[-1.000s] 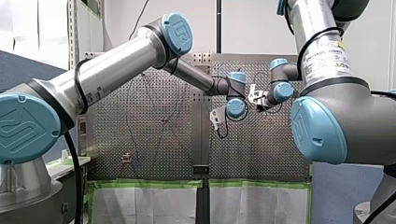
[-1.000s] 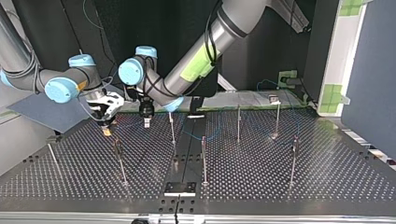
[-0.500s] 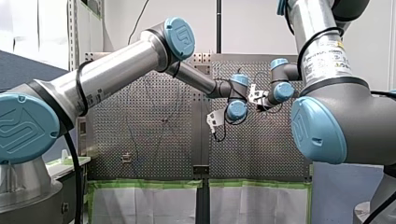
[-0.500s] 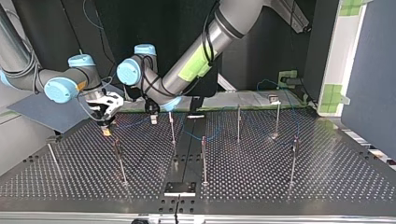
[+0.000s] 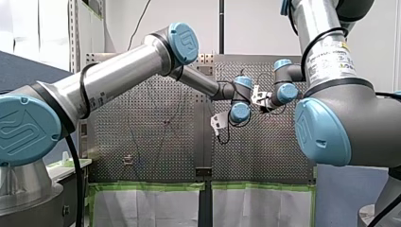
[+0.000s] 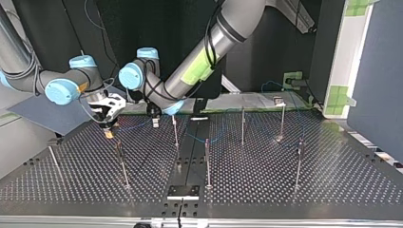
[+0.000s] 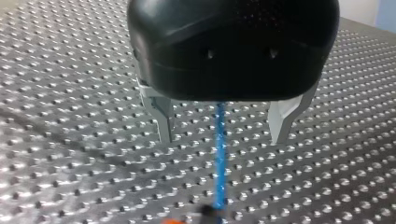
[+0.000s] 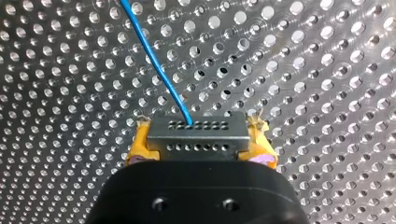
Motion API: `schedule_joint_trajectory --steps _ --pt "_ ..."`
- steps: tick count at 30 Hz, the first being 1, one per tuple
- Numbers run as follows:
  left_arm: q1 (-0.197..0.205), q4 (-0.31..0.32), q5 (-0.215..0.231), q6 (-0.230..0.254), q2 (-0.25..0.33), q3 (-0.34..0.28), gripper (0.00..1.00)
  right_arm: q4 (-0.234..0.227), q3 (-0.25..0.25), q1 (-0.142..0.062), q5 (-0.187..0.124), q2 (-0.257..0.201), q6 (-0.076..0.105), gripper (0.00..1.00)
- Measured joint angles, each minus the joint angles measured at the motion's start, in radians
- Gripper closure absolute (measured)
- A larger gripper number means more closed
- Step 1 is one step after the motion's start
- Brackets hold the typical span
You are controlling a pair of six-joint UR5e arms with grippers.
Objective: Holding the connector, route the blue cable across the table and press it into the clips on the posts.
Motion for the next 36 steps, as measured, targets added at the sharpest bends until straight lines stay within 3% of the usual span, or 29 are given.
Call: schedule_joint_trajectory --steps 13,14,15,16,17,18,20,24,26,27,28,29,36 --pt "-0.008 -0.103 -0.008 -0.055 -0.096 0.104 0.00 0.000 0.000 -0.001 -0.003 0.000 0.000 1.00" --pt "-0.009 -0.115 -0.012 -0.057 -0.099 0.115 0.14 0.000 0.000 -0.001 -0.003 0.000 0.000 1.00" --pt "-0.009 -0.122 -0.014 -0.058 -0.101 0.124 0.14 0.000 0.000 -0.001 -0.003 0.000 0.000 1.00" --pt "-0.009 -0.128 -0.015 -0.059 -0.102 0.132 0.32 0.000 0.000 -0.001 -0.003 0.000 0.000 1.00" --pt "-0.009 -0.133 -0.017 -0.059 -0.104 0.142 0.40 0.000 0.000 -0.001 -0.004 0.000 0.000 1.00" --pt "-0.010 -0.135 -0.018 -0.060 -0.104 0.148 0.40 0.000 0.000 -0.001 -0.004 0.000 0.000 1.00" --pt "-0.011 -0.138 -0.019 -0.059 -0.104 0.157 0.49 0.000 0.000 -0.001 -0.004 0.000 0.000 1.00" --pt "-0.014 -0.139 -0.021 -0.056 -0.104 0.162 0.49 0.000 0.000 -0.001 -0.004 0.000 0.000 1.00" --pt "-0.016 -0.139 -0.030 -0.054 -0.103 0.163 0.62 0.000 0.000 -0.001 -0.004 0.000 0.000 1.00" --pt "-0.017 -0.139 -0.035 -0.053 -0.103 0.163 0.62 0.000 0.000 -0.001 -0.004 0.000 0.000 1.00" --pt "-0.018 -0.139 -0.042 -0.052 -0.102 0.163 0.84 0.000 0.000 -0.001 -0.004 0.000 0.001 1.00" --pt "-0.019 -0.138 -0.050 -0.052 -0.102 0.163 0.97 0.000 0.000 -0.001 -0.004 0.000 0.002 1.00" --pt "-0.020 -0.130 -0.056 -0.053 -0.093 0.162 1.00 0.005 -0.001 -0.002 -0.005 -0.002 0.003 1.00"
